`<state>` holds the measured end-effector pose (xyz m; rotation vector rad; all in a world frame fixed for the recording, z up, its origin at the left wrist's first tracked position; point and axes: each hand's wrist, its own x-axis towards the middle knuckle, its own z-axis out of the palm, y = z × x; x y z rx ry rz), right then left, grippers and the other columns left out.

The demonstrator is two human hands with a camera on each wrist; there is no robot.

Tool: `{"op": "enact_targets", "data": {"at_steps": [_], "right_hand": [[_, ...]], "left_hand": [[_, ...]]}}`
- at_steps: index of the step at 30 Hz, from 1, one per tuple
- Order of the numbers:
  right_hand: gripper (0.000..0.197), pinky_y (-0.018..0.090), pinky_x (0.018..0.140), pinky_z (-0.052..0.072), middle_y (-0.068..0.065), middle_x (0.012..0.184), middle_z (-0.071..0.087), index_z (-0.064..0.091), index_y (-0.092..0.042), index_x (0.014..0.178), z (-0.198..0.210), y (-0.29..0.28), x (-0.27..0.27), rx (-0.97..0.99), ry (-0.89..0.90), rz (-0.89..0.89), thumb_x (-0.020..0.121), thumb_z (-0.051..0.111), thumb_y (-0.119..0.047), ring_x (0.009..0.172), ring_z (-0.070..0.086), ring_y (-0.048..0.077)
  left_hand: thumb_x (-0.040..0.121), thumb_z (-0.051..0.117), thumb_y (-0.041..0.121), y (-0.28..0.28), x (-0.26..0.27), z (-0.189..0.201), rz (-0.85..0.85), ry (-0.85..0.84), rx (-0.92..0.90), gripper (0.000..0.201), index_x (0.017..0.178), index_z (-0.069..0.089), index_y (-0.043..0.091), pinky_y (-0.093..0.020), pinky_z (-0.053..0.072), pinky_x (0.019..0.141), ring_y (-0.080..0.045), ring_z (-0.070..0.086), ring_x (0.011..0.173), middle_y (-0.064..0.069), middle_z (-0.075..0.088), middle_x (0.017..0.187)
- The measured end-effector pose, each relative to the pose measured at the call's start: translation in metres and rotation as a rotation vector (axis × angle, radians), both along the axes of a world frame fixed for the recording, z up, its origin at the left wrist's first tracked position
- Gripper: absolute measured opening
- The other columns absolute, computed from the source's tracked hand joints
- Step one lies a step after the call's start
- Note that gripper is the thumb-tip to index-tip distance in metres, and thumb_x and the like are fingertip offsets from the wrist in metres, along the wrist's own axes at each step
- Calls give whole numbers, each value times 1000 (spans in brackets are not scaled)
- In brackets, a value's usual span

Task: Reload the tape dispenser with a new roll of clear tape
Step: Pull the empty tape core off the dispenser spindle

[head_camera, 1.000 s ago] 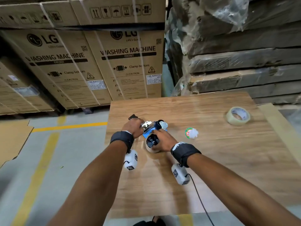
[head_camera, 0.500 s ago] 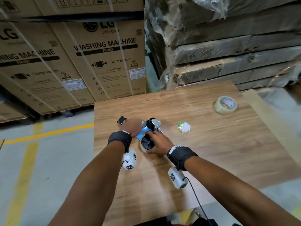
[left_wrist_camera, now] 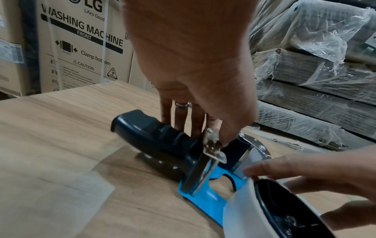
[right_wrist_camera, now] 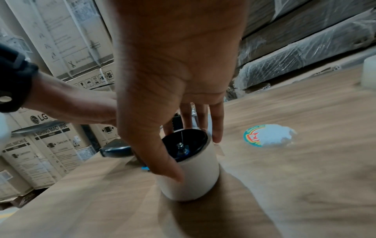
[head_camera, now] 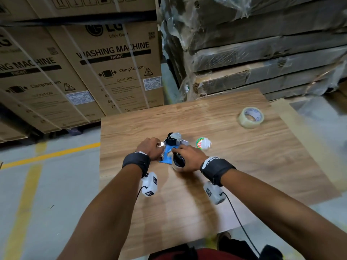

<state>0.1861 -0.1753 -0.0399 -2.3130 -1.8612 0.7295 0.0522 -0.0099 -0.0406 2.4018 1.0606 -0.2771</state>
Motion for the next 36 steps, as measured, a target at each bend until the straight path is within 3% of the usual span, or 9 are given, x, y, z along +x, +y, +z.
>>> {"op": "enact_targets", "data": {"at_steps": [3,6,11,15,19,22,25,31,36], "right_hand": [[66,46,96,52,6,143,54,49,-25,144,7,-13,24,-36,-20,56,84,70,-42,126,55,35],[64,43,99,50,4,142,56,50,-28,144,11,-26,45,-66,-15,86,85,70,-41,128,55,32],[59,39,101,48,1,142,55,53,-27,141,19,-50,92,-128,42,129,85,71,-29,134,50,25],[73,40,111,43,5,149,50,55,-24,142,17,-68,115,-124,102,99,73,55,-49,138,44,28],[74,39,113,40,9,148,45,50,-26,144,6,-77,126,-40,153,-54,79,76,-50,139,43,32],[94,42,105,47,7,150,41,42,-25,148,1,-79,129,-50,78,-215,70,80,-59,134,46,32],[98,40,97,50,9,137,51,43,-23,145,-2,-80,129,-89,76,-304,64,82,-62,122,56,33],[79,32,81,52,8,118,67,60,-20,117,-3,-69,137,-97,145,-345,51,87,-55,106,65,30],[71,33,88,52,14,119,68,63,-16,122,8,-53,149,-39,174,-357,60,86,-41,110,65,35]], "left_hand": [[81,65,44,-16,9,-1,46,-24,-84,34,64,58,16,-37,43,66,-34,61,83,-13,68,82],[84,69,44,-38,19,2,72,-48,-136,42,66,64,6,-37,43,63,-28,57,70,-12,63,68],[78,74,53,-72,45,-7,155,-95,-317,51,72,72,3,-43,51,63,-26,56,63,-11,64,64],[72,76,59,-96,64,-6,218,-100,-406,60,76,75,0,-45,60,64,-29,66,62,-14,71,69],[58,65,83,-93,75,-4,329,-132,-243,79,78,71,6,-41,61,72,-29,72,73,-13,76,74],[85,64,60,-84,86,4,297,-225,-151,58,119,61,13,-38,51,91,-31,64,104,-13,70,109],[93,65,39,-81,102,8,169,-324,-237,53,139,53,16,-41,51,98,-29,64,110,-13,66,123],[94,61,15,-81,118,2,107,-278,-192,34,128,63,12,-34,50,95,-30,64,112,-13,69,122],[80,78,19,-73,109,-7,185,-287,-157,38,115,66,10,-34,48,88,-31,63,104,-16,69,111]]}}
